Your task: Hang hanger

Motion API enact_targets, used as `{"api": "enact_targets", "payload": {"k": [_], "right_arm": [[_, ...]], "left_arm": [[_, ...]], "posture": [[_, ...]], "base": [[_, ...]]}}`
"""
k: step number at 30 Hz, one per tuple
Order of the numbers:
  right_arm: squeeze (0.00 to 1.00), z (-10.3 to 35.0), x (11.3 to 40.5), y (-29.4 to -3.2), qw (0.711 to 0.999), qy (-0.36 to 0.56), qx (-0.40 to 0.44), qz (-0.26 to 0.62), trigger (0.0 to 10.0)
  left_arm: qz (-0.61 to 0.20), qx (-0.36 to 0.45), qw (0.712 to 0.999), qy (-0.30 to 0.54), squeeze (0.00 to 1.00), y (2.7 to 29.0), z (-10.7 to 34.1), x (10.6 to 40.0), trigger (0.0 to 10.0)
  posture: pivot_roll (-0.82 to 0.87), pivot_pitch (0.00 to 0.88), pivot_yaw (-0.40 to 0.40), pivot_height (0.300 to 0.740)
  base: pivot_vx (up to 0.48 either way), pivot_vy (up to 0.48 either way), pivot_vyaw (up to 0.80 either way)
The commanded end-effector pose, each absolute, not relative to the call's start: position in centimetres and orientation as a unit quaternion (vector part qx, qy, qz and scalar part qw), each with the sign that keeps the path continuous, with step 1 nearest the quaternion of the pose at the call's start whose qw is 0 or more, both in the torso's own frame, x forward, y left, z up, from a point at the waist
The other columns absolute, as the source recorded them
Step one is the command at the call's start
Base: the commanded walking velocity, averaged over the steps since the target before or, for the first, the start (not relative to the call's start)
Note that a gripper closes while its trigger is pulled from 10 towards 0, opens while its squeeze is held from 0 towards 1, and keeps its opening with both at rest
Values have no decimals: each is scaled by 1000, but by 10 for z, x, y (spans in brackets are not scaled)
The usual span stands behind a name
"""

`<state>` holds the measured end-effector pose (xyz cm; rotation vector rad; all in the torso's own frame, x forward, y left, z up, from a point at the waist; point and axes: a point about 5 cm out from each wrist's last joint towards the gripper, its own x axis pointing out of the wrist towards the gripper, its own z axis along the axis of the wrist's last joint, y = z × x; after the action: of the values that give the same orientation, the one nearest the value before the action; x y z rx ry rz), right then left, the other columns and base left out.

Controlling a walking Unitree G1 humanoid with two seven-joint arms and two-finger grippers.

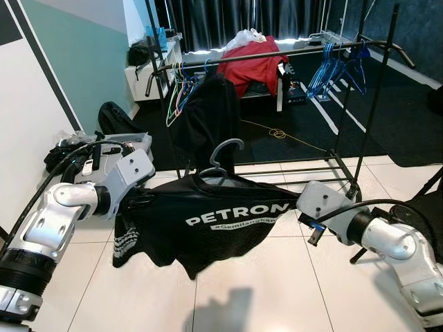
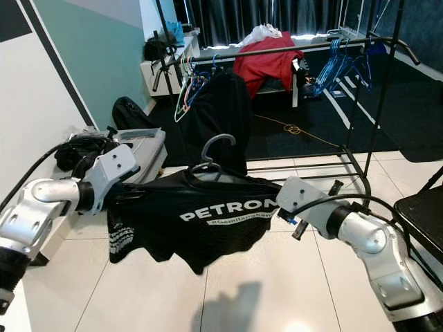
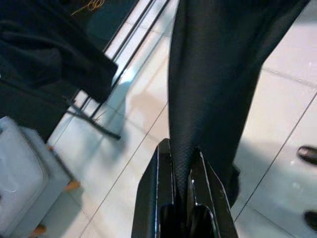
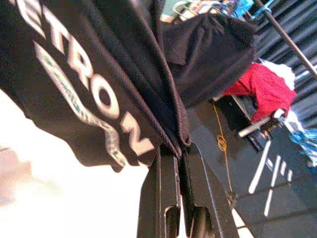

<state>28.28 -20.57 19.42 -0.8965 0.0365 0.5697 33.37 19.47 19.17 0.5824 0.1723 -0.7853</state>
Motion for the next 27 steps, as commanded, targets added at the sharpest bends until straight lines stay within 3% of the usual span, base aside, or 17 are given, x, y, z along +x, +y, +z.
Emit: {"api": "enact_targets", "payload": {"k": [1,5,7,11,18,27], "right_arm": [[0,193,285,-199,860,12,-428,277,0],[0,193,287,-197,860,8,-429,277,0],[0,197,292,-195,860,-1,-434,271,0],[0,202,296,-197,859,-7,-439,263,0],[0,206,295,-200,858,-10,-442,263,0],[0,200,276,-172,839,-25,-396,372,0]], "left_arm": [[-367,264,888,86,0,191,186,331,10000],[-381,247,887,83,0,180,181,327,10000],[-421,219,877,79,0,156,170,316,10000],[-461,205,860,79,0,143,161,304,10000],[-459,195,862,87,0,144,155,300,10000],[-437,142,884,88,0,133,148,301,10000]], "posture": [[-80,0,91,740],[-80,0,90,740],[-79,0,86,740],[-79,0,82,740],[-81,0,80,740],[-97,0,73,740]], "base": [[0,0,0],[0,0,0],[0,0,0],[0,0,0],[0,0,0],[0,0,0]]}}
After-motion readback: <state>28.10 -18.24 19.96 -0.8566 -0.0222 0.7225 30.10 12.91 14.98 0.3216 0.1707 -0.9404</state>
